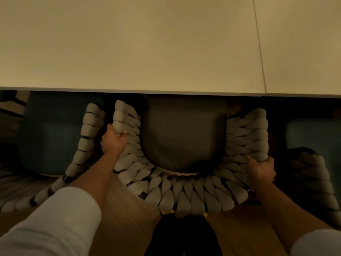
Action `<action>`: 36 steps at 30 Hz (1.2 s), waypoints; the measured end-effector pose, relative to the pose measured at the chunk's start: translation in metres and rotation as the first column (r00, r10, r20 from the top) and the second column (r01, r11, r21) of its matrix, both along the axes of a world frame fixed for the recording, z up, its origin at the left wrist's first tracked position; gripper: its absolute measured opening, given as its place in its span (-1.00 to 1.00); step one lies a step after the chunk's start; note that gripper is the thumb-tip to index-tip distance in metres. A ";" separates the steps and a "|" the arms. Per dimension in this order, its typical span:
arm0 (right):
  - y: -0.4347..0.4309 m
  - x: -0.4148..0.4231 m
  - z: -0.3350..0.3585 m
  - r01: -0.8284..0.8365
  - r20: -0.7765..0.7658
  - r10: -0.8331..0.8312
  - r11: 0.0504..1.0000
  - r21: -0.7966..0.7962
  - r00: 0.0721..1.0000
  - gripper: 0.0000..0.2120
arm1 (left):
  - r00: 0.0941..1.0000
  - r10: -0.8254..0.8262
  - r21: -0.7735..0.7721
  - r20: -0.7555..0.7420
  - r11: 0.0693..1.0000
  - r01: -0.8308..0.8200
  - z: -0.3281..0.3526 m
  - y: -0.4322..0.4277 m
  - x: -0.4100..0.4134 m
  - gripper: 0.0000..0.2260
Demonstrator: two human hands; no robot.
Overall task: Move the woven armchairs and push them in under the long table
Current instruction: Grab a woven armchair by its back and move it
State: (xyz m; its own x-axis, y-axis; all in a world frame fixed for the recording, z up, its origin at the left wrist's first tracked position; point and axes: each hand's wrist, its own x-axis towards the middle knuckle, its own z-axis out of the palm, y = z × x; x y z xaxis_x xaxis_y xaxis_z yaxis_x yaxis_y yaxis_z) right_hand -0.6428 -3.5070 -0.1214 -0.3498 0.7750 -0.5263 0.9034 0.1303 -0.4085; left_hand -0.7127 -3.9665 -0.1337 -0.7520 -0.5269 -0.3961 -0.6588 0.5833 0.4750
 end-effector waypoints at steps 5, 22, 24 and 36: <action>-0.007 -0.006 -0.003 -0.025 0.012 0.024 0.998 0.051 1.000 -0.45 | 0.998 -0.061 -0.036 -0.020 0.998 0.060 -0.004 -0.004 -0.009 -0.67; -0.098 0.160 0.031 -0.002 -0.090 -0.042 0.898 -0.440 0.995 -0.09 | 0.979 0.179 0.489 0.095 0.849 -0.203 0.043 0.037 0.203 -0.51; -0.117 0.176 0.036 -0.029 -0.074 -0.008 0.872 -0.489 0.997 -0.17 | 0.990 0.108 0.485 0.087 0.864 -0.137 0.047 0.026 0.221 -0.67; -0.265 0.216 0.062 -0.403 -0.266 0.322 0.844 -0.354 0.908 -0.74 | 0.993 -0.113 0.256 -0.042 0.959 0.121 0.088 -0.106 0.271 -0.79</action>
State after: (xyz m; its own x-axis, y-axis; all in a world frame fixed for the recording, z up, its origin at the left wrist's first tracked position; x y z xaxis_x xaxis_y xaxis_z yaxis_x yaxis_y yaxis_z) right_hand -0.4265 -3.7716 -0.0597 -0.6884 0.3152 -0.6532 0.7230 0.2259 -0.6529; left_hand -0.4418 -4.0723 -0.0454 -0.8145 -0.3172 -0.4858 -0.5783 0.5109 0.6360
